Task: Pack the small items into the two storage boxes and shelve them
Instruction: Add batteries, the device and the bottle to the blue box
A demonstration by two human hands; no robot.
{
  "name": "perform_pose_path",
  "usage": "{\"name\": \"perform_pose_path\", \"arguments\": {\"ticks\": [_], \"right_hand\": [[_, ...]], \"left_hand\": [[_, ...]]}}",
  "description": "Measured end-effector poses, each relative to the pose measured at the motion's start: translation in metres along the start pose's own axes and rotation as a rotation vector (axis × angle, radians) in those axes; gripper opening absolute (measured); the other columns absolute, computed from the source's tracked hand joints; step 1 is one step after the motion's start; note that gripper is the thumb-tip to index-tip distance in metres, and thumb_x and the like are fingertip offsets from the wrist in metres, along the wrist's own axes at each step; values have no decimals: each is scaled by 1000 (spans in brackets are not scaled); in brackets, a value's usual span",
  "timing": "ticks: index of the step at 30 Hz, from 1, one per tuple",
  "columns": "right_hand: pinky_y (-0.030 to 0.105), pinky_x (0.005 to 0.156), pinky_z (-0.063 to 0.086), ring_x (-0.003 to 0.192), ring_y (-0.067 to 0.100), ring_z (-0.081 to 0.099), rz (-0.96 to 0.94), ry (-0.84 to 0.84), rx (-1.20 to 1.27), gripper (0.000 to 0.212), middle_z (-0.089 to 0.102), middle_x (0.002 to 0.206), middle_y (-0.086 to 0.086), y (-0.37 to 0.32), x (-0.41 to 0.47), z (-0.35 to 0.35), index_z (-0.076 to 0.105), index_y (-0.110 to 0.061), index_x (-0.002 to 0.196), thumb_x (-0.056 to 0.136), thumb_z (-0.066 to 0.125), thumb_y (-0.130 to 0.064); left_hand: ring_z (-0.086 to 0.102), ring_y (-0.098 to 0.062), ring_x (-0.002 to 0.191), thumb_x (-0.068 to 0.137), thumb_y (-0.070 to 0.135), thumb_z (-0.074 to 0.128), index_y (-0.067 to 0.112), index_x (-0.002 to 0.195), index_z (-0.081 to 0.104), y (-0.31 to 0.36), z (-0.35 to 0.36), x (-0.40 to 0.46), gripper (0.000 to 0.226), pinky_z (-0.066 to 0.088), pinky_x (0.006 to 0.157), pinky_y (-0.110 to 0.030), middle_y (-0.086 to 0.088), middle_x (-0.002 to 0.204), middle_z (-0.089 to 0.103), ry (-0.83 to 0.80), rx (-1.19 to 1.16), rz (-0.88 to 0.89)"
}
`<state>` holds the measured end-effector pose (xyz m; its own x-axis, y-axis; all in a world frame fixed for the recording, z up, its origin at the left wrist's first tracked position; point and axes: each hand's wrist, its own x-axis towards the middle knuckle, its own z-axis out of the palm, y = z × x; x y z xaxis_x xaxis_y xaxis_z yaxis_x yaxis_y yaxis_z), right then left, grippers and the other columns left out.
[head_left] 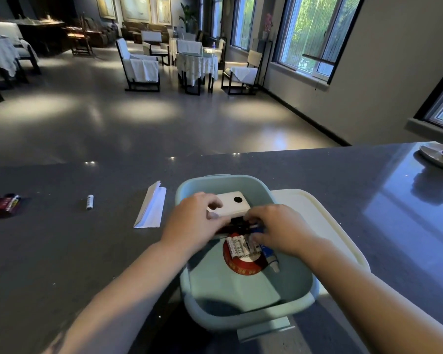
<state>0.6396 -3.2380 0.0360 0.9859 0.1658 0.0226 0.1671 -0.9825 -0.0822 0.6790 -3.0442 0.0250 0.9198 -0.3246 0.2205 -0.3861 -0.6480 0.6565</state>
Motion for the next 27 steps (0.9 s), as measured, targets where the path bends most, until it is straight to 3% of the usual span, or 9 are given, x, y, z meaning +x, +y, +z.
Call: {"name": "perform_pose_path", "arguments": {"ticks": [2,5,11,16,19,21,24,27], "right_hand": [[25,83,49,101,10,61,62,78,147,34,66,111,-14,-13,-2,-5,59,-33,121,87,63,-32],[32,87,52,100,5,62,57,196,386,32,66,106,-18,-51,-7,-3,59,-34,119,88,60,-30],[10,76,46,85,-7,62,-179,227,684,28,67,89,-23,-171,-25,29,63,-41,104,77,62,-33],[16,67,51,75,-5,64,-249,184,734,38,65,82,-21,-238,-21,72,56,-45,105,70,59,-31],[18,62,52,69,-3,64,-261,136,777,39,66,81,-20,-271,-4,94,57,-48,98,69,62,-23],[23,66,55,70,1,65,-231,70,793,43,66,85,-22,-287,13,109,59,-53,92,70,65,-17],[31,75,55,73,3,63,-121,-47,824,39,67,81,-18,-307,52,121,64,-45,84,72,66,-8],[29,85,51,78,3,59,-76,-32,769,36,61,90,-16,-323,102,124,65,-29,105,78,67,-6]], "left_hand": [[61,-2,73,77,27,72,27,87,68,-11,-25,-17,11,39,76,-6,12,87,64,214,-127,-36],[62,-3,74,79,17,70,27,87,70,-36,-55,-54,12,51,73,-24,13,86,66,402,-216,-108],[62,-4,73,75,16,72,32,87,68,-111,-82,-145,21,52,69,-26,19,88,63,523,-154,-330],[63,-1,75,65,25,64,36,85,67,-163,-108,-200,22,50,69,-19,24,94,62,568,-139,-503],[60,1,81,68,21,68,38,87,65,-194,-131,-216,25,45,71,-11,20,89,63,553,-53,-514],[58,2,85,73,15,72,34,94,67,-218,-146,-216,29,46,77,-15,20,89,62,524,28,-510],[57,-1,103,76,13,72,29,110,65,-256,-169,-200,38,46,91,-25,19,110,59,455,89,-501],[47,-10,124,77,13,73,23,126,57,-288,-186,-174,53,38,104,-29,11,131,51,336,93,-496]]}}
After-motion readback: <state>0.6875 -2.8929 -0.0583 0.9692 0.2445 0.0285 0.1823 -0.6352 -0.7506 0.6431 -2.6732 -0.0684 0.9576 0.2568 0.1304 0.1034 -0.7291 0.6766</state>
